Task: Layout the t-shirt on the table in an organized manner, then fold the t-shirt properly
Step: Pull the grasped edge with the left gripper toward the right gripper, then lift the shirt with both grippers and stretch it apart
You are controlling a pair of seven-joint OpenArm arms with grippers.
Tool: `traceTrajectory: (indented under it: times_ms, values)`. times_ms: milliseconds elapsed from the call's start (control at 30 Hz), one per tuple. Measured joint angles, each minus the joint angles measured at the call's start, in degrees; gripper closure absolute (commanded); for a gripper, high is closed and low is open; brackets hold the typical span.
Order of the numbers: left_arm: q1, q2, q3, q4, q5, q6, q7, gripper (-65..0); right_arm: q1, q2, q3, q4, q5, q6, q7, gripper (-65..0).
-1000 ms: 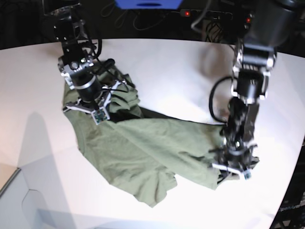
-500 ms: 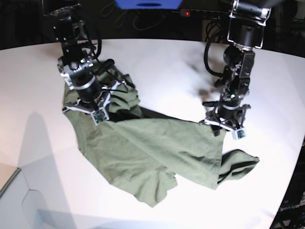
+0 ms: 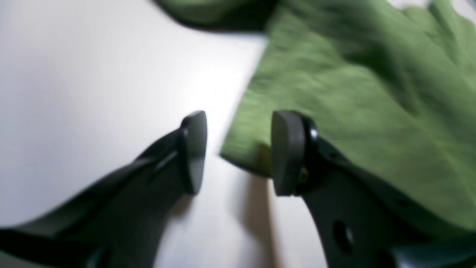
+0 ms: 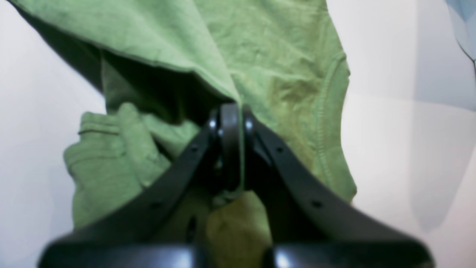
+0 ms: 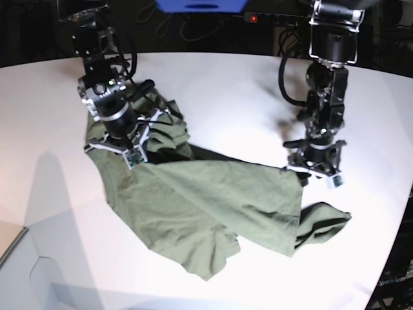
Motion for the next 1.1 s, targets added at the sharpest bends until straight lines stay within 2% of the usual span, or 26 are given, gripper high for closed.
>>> traceTrajectory:
  times_ms: [300, 567, 767, 833, 933, 1033, 1100]
  values:
    - [-0.61, 0.20, -0.59, -2.56, 0.57, 0.04, -0.17, -27.7, 0.13, -0.02, 0.00, 0.00, 0.00, 0.00, -0.07, 0.0]
    - [-2.60, 1.05, -0.59, -7.43, 1.33, -0.11, -3.32, -27.6, 0.28, -0.02, 0.00, 0.00, 0.00, 0.00, -0.02, 0.0]
    - [-3.23, 0.28, 5.46, -8.66, 2.12, -0.07, -4.79, -26.6, 0.15, -0.02, 0.00, 0.00, 0.00, 0.00, 0.22, 0.0]
    - [-3.21, 0.28, 5.92, -8.66, 2.12, -0.07, -4.76, -20.4, 0.13, -0.02, -0.04, 0.00, -0.02, 0.00, 0.13, 0.0]
    - [-3.19, 0.24, 5.84, -8.76, 1.95, -0.04, -4.70, 0.0, 0.15, -0.02, -0.04, 0.00, 0.00, 0.00, 0.17, 0.0]
    - [-3.19, 0.26, 5.62, -8.74, 1.66, -0.07, -4.48, -2.0, 0.13, -0.02, -0.04, 0.00, 0.00, 0.00, 0.15, 0.0]
    - [-3.13, 0.24, 5.53, -8.37, 1.64, -0.13, -4.17, 0.0, 0.13, -0.02, -0.04, 0.00, 0.00, 0.00, 0.13, 0.0]
